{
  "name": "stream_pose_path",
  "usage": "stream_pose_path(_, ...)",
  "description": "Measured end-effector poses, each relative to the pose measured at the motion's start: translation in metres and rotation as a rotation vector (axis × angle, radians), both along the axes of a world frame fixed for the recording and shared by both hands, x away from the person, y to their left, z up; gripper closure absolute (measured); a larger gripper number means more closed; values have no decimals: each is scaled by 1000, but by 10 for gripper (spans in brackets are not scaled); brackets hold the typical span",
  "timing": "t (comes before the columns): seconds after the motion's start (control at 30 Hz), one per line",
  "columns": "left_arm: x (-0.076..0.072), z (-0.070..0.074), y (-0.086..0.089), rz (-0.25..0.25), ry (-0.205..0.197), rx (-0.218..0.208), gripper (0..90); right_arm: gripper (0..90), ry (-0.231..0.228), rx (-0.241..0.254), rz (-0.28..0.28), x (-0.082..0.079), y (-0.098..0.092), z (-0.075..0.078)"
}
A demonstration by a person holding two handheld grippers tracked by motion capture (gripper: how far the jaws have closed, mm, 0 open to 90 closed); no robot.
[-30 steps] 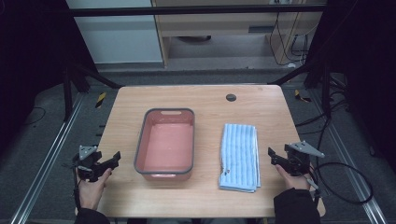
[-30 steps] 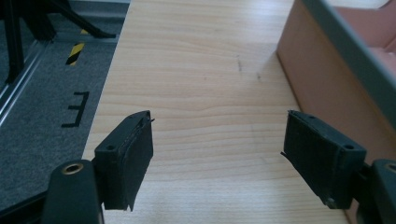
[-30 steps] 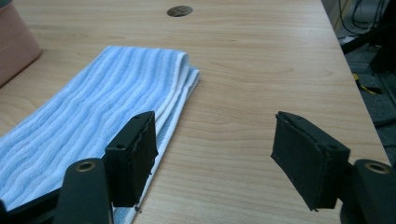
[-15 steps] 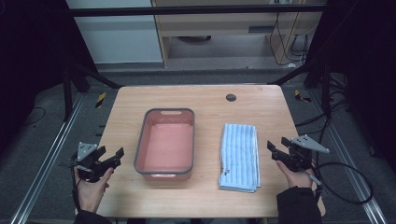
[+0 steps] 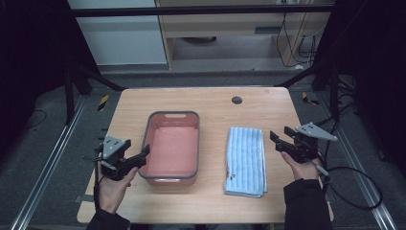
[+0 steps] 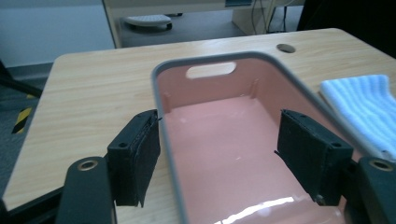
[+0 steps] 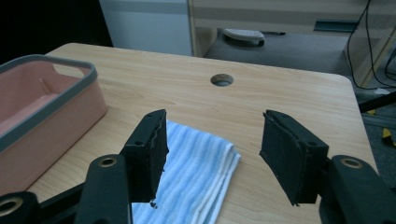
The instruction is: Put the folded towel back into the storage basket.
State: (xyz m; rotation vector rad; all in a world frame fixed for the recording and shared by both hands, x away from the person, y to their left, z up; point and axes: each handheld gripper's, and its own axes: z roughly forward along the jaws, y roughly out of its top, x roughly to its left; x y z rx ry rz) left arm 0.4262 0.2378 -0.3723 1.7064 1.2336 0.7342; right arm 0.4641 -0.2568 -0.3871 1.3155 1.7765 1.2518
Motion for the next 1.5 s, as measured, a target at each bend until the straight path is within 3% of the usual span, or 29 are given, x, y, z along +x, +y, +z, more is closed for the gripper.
stream_pose_path(0.17, 2, 3, -29, -47, -10, 14, 303, 406, 0, -9, 23, 8, 7, 7)
stream_pose_path(0.43, 5, -4, -73, -119, 6, 29, 321, 403, 3, -20, 27, 24, 10, 13)
stream_pose_path(0.63, 6, -9, -106, -178, 20, 49, 329, 403, 9, -33, 41, 33, 11, 12)
stream_pose_path(0.83, 6, -17, -143, -234, 43, 43, 335, 399, 26, -42, 48, 47, 14, 8)
stream_pose_path(1.2, 6, -32, -186, -295, 65, 67, 349, 385, 51, -43, 62, 67, 14, -2)
stream_pose_path(1.5, 8, -51, -208, -319, 106, 98, 363, 383, 77, -58, 73, 79, 19, -15)
